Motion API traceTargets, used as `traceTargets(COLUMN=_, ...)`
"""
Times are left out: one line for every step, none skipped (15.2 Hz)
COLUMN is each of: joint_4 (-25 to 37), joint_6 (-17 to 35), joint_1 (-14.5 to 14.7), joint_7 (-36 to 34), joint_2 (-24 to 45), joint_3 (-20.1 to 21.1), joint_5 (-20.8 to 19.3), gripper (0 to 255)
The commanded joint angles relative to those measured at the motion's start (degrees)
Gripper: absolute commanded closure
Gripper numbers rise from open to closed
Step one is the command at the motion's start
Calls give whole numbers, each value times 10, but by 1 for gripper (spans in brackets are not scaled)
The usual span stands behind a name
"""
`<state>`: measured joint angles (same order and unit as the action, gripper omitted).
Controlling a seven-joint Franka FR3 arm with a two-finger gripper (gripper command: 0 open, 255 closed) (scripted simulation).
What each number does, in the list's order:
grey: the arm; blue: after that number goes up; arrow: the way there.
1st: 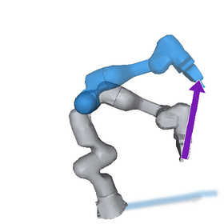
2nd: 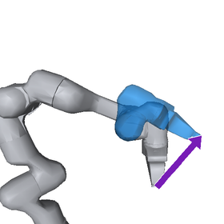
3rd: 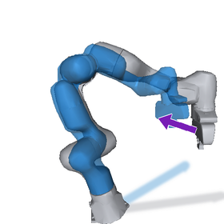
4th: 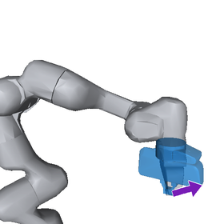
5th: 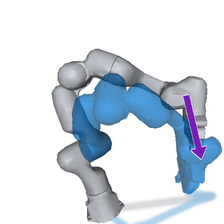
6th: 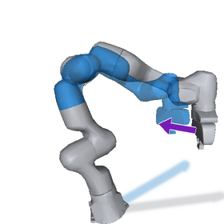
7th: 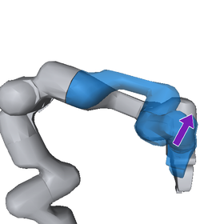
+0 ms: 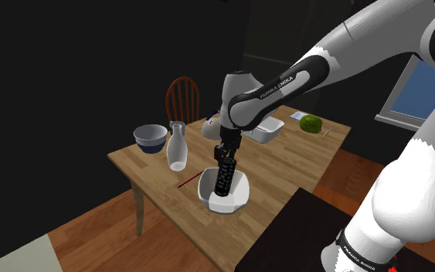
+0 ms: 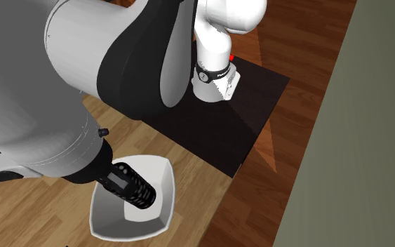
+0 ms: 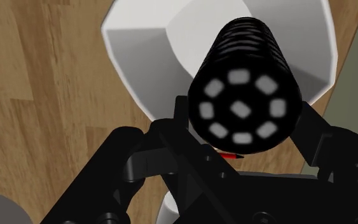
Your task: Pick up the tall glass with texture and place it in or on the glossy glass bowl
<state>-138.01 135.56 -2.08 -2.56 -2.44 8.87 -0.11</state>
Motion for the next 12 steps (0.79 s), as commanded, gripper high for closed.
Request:
traceTargets(joint_4=0, joint_6=0, joint_1=0, joint_7=0, joint_2=0, joint_3=0, joint_5=0, gripper=255)
traceTargets(joint_4=0, joint_6=0, joint_1=0, joint_7=0, joint_2=0, joint_3=0, joint_5=0, gripper=255)
traceTargets(joint_4=0, joint_6=0, joint_1=0, joint_7=0, joint_2=0, joint_3=0, joint_5=0, gripper=0)
traceTargets(joint_4=0, joint_6=0, joint_1=0, joint_7=0, joint_2=0, joint_3=0, joint_5=0, gripper=0)
traceTargets(joint_4=0, joint_6=0, joint_1=0, joint_7=0, joint_2=0, joint_3=0, joint_5=0, gripper=0)
traceTargets(joint_4=0, joint_6=0, joint_1=0, joint_7=0, joint_2=0, joint_3=0, joint_5=0, gripper=0)
traceTargets(joint_4=0, joint_6=0, joint_1=0, joint_7=0, joint_2=0, joint_3=0, joint_5=0, gripper=0)
traceTargets(joint_4=0, joint_6=0, joint_1=0, joint_7=0, joint_2=0, joint_3=0, joint_5=0, gripper=0)
traceTargets(joint_4=7, joint_6=-20, joint_1=0, joint_7=2, joint_2=-13, joint_3=0, joint_5=3, gripper=0)
traceTargets(joint_4=15, joint_6=-40, joint_1=0, joint_7=4, joint_2=-26, joint_3=0, joint_5=5, gripper=0)
traceTargets(joint_4=23, joint_6=-60, joint_1=0, joint_7=6, joint_2=-38, joint_3=-1, joint_5=7, gripper=0)
traceTargets(joint_4=30, joint_6=-76, joint_1=1, joint_7=7, joint_2=-46, joint_3=-1, joint_5=9, gripper=0)
